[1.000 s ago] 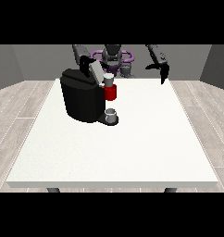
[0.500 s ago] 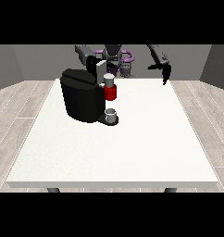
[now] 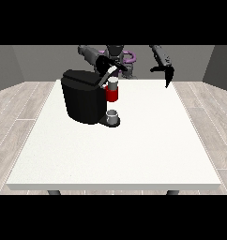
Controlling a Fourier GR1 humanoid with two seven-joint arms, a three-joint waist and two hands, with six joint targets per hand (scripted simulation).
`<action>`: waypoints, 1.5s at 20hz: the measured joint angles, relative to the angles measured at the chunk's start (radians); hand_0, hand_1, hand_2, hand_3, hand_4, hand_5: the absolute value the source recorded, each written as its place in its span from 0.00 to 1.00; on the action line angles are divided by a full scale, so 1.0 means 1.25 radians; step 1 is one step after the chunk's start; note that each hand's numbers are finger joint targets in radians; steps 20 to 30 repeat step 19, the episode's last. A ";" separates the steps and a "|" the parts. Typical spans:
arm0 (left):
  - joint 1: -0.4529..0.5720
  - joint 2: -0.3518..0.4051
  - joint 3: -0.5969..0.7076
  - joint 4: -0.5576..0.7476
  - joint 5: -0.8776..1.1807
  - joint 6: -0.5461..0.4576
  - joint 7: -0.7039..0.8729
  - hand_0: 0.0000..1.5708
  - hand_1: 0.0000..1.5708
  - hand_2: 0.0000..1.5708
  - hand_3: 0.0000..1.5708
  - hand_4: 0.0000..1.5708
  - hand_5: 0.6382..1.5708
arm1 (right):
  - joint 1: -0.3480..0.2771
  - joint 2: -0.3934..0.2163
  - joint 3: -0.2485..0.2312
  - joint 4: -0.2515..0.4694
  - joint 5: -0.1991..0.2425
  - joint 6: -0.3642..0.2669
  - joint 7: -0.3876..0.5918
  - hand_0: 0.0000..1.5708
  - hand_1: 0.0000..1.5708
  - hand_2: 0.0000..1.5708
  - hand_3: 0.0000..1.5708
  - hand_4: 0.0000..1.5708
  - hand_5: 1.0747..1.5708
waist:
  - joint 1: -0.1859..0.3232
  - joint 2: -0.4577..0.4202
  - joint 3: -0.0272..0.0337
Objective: Insert the coffee pod into the coffee machine and close the lid
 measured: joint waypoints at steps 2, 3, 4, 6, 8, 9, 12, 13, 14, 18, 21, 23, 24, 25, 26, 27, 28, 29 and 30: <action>-0.006 -0.003 -0.005 -0.001 -0.002 0.000 0.000 0.00 0.00 0.00 0.00 0.23 1.00 | -0.016 -0.005 0.011 0.001 0.015 0.000 0.002 0.00 0.00 0.00 0.00 0.23 1.00 | 0.010 -0.001 -0.0005; -0.016 -0.001 -0.002 0.002 0.001 -0.001 0.004 0.00 0.00 0.00 0.00 0.25 1.00 | -0.025 -0.003 0.015 -0.004 0.020 0.000 0.001 0.00 0.00 0.00 0.00 0.22 1.00 | 0.011 0.001 -0.0014; -0.018 -0.004 -0.007 0.001 -0.001 -0.001 0.004 0.00 0.00 0.00 0.00 0.25 1.00 | -0.032 -0.002 0.020 -0.006 0.029 -0.004 -0.004 0.00 0.00 0.00 0.00 0.24 1.00 | 0.016 0.004 -0.0022; -0.024 -0.014 -0.016 0.000 -0.006 0.003 -0.002 0.00 0.00 0.00 0.00 0.22 1.00 | -0.053 0.006 0.025 -0.007 0.031 -0.001 -0.012 0.00 0.00 0.00 0.00 0.26 1.00 | 0.026 0.009 -0.0043; -0.020 -0.007 -0.013 0.008 -0.003 -0.006 -0.011 0.00 0.00 0.00 0.00 0.17 1.00 | -0.064 0.024 0.039 -0.005 0.030 0.013 -0.021 0.00 0.00 0.00 0.00 0.28 1.00 | 0.028 0.005 -0.0067; -0.013 -0.009 -0.016 0.014 -0.008 -0.004 -0.022 0.00 0.00 0.00 0.00 0.11 1.00 | -0.072 0.030 0.046 -0.006 0.026 0.025 -0.018 0.00 0.00 0.00 0.00 0.25 1.00 | 0.025 0.001 -0.0073; 0.008 -0.021 -0.032 0.026 -0.024 0.000 -0.058 0.00 0.00 0.00 0.00 0.11 1.00 | -0.049 0.043 0.087 -0.004 0.006 0.032 -0.040 0.00 0.00 0.00 0.00 0.30 1.00 | 0.028 -0.004 -0.0086; 0.016 -0.027 -0.039 0.026 -0.032 0.005 -0.061 0.00 0.00 0.00 0.00 0.11 1.00 | -0.033 0.045 0.105 -0.003 -0.003 0.034 -0.050 0.00 0.00 0.00 0.00 0.31 1.00 | 0.029 -0.011 -0.0088; 0.015 -0.022 -0.035 0.033 -0.030 0.004 -0.065 0.00 0.00 0.00 0.00 0.11 1.00 | -0.012 0.047 0.130 -0.007 -0.012 0.034 -0.060 0.00 0.00 0.00 0.00 0.31 1.00 | 0.026 -0.013 -0.0090; 0.008 -0.018 -0.031 0.054 -0.030 0.004 -0.075 0.00 0.00 0.00 0.00 0.11 1.00 | 0.043 0.052 0.227 -0.025 -0.041 0.052 -0.104 0.00 0.00 0.00 0.00 0.33 1.00 | 0.024 -0.020 -0.0093; 0.007 -0.020 -0.032 0.061 -0.034 0.009 -0.079 0.00 0.00 0.00 0.00 0.11 1.00 | 0.056 0.052 0.254 -0.036 -0.055 0.058 -0.116 0.00 0.00 0.00 0.00 0.29 1.00 | 0.023 -0.020 -0.0093; 0.007 -0.020 -0.032 0.061 -0.034 0.009 -0.079 0.00 0.00 0.00 0.00 0.11 1.00 | 0.056 0.052 0.254 -0.036 -0.055 0.058 -0.116 0.00 0.00 0.00 0.00 0.29 1.00 | 0.023 -0.020 -0.0093; 0.007 -0.020 -0.032 0.061 -0.034 0.009 -0.079 0.00 0.00 0.00 0.00 0.11 1.00 | 0.056 0.052 0.254 -0.036 -0.055 0.058 -0.116 0.00 0.00 0.00 0.00 0.29 1.00 | 0.023 -0.020 -0.0093; 0.007 -0.020 -0.032 0.061 -0.034 0.009 -0.079 0.00 0.00 0.00 0.00 0.11 1.00 | 0.056 0.052 0.254 -0.036 -0.055 0.058 -0.116 0.00 0.00 0.00 0.00 0.29 1.00 | 0.023 -0.020 -0.0093; 0.007 -0.020 -0.032 0.061 -0.034 0.009 -0.079 0.00 0.00 0.00 0.00 0.11 1.00 | 0.056 0.052 0.254 -0.036 -0.055 0.058 -0.116 0.00 0.00 0.00 0.00 0.29 1.00 | 0.023 -0.020 -0.0093; 0.007 -0.020 -0.032 0.061 -0.034 0.009 -0.079 0.00 0.00 0.00 0.00 0.11 1.00 | 0.056 0.052 0.254 -0.036 -0.055 0.058 -0.116 0.00 0.00 0.00 0.00 0.29 1.00 | 0.023 -0.020 -0.0093; 0.007 -0.020 -0.032 0.061 -0.034 0.009 -0.079 0.00 0.00 0.00 0.00 0.11 1.00 | 0.056 0.052 0.254 -0.036 -0.055 0.058 -0.116 0.00 0.00 0.00 0.00 0.29 1.00 | 0.023 -0.020 -0.0093; 0.007 -0.020 -0.032 0.061 -0.034 0.009 -0.079 0.00 0.00 0.00 0.00 0.11 1.00 | 0.056 0.052 0.254 -0.036 -0.055 0.058 -0.116 0.00 0.00 0.00 0.00 0.29 1.00 | 0.023 -0.020 -0.0093; 0.007 -0.020 -0.032 0.061 -0.034 0.009 -0.079 0.00 0.00 0.00 0.00 0.11 1.00 | 0.056 0.052 0.254 -0.036 -0.055 0.058 -0.116 0.00 0.00 0.00 0.00 0.29 1.00 | 0.023 -0.020 -0.0093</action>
